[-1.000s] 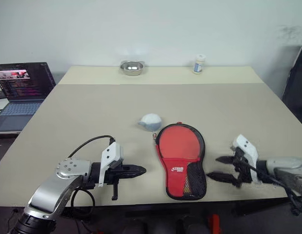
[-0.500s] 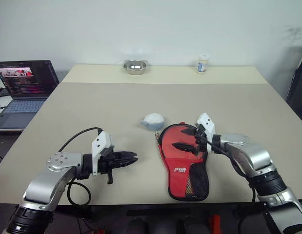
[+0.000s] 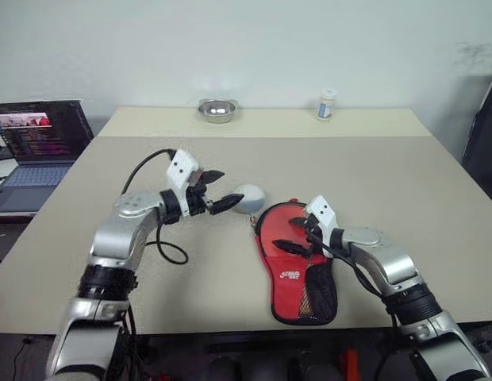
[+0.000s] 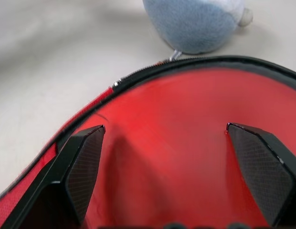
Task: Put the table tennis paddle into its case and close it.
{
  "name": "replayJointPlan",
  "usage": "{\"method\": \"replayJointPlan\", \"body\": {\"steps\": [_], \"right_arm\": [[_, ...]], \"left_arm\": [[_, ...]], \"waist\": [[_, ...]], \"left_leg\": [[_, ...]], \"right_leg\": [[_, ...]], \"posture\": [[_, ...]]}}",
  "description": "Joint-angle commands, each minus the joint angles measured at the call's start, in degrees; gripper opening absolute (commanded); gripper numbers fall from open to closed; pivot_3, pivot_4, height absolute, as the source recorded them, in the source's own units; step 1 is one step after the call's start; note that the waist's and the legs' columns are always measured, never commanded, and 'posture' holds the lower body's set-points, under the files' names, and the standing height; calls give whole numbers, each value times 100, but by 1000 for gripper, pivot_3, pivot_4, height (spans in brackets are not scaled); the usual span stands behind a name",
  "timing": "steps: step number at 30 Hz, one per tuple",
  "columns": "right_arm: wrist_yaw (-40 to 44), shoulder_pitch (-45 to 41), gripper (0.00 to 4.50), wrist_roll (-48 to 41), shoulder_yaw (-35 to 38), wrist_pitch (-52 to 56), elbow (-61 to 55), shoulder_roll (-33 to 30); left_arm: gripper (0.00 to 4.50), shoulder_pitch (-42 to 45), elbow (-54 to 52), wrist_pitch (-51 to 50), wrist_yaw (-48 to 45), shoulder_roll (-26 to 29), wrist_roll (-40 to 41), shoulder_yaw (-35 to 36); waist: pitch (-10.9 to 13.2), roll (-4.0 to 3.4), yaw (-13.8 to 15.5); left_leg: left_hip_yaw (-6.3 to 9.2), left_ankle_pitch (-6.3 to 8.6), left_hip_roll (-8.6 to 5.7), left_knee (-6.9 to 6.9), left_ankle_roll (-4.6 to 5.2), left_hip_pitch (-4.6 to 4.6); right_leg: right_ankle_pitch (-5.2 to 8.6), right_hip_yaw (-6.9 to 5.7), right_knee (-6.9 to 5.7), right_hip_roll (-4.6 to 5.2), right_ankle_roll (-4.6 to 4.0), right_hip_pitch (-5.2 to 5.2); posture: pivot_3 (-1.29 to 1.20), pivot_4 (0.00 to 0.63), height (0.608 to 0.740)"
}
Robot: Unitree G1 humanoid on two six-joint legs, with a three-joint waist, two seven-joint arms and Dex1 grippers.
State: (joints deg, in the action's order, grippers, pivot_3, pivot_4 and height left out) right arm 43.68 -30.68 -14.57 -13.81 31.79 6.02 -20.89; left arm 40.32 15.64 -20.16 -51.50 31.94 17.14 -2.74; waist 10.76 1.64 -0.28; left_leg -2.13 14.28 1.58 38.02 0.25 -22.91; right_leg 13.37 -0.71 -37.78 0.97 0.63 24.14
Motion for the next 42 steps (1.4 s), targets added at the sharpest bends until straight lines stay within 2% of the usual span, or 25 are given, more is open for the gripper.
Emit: {"method": "replayJointPlan", "body": {"steps": [1, 6, 9, 20, 24, 28, 33, 35, 42], "right_arm": [[-58, 22, 4500, 57, -22, 56, -118, 109], [-139, 68, 4500, 77, -2, 113, -228, 159], [-261, 98, 4500, 121, 44, 143, -280, 165], [-677, 95, 4500, 388, 96, 151, -237, 172], [-643, 132, 4500, 484, -26, 306, -304, 97], [-482, 212, 4500, 542, -231, 546, -369, 3], [-339, 273, 4500, 643, -423, 714, -239, -106], [-290, 289, 4500, 665, -474, 737, -188, -119], [-257, 359, 4500, 769, -628, 773, 66, 51]], "left_arm": [[4436, 614, 1263, 561, -212, -228, -357, -179], [4436, 1332, 2987, 1314, -278, -581, -819, -329], [4436, 1584, 3648, 1646, -341, -724, -1018, -363], [4436, 1815, 4460, 2040, -471, -1000, -1263, -265], [3223, 1811, 4518, 1932, -443, -1026, -1271, -231], [1728, 1911, 4649, 1856, -144, -1103, -1423, -261], [509, 2406, 5100, 1953, 513, -1306, -1750, -314], [340, 2707, 5350, 2047, 889, -1446, -1924, -343], [322, 3618, 5992, 2375, 2530, -2100, -2636, -527]], "waist": [[0, 1, -12], [0, 1, -14], [0, 1, -10], [-1, 3, -13], [-2, 4, -9], [-6, 9, -9], [-18, 24, -6], [-24, 34, -3], [-37, 54, 2]], "left_leg": [[0, 0, 2, 0, 0, -1], [2, 0, 2, 0, 0, -4], [3, 0, 1, 0, 0, -5], [2, 0, 1, 2, 0, -4], [3, 0, -1, 5, 0, -4], [6, 0, -1, 6, 0, -3], [7, 0, -2, 7, 0, 1], [8, 0, -2, 8, 0, 1], [9, 0, -2, 7, 0, 0]], "right_leg": [[0, 0, 1, -1, 0, 1], [-1, -3, -1, -3, -2, 4], [0, -4, 0, -2, 0, 4], [0, -3, -6, -2, 0, 4], [0, -4, -8, -1, 1, 3], [1, -6, -9, 0, 1, 2], [1, -7, -9, -1, 2, -3], [1, -9, -10, -1, 2, -4], [1, -9, -7, 0, 3, -4]], "posture": [[0, 150, 740], [0, 150, 740], [0, 150, 740], [0, 150, 740], [0, 150, 740], [0, 150, 740], [0, 150, 740], [0, 150, 740], [0, 150, 740]]}}
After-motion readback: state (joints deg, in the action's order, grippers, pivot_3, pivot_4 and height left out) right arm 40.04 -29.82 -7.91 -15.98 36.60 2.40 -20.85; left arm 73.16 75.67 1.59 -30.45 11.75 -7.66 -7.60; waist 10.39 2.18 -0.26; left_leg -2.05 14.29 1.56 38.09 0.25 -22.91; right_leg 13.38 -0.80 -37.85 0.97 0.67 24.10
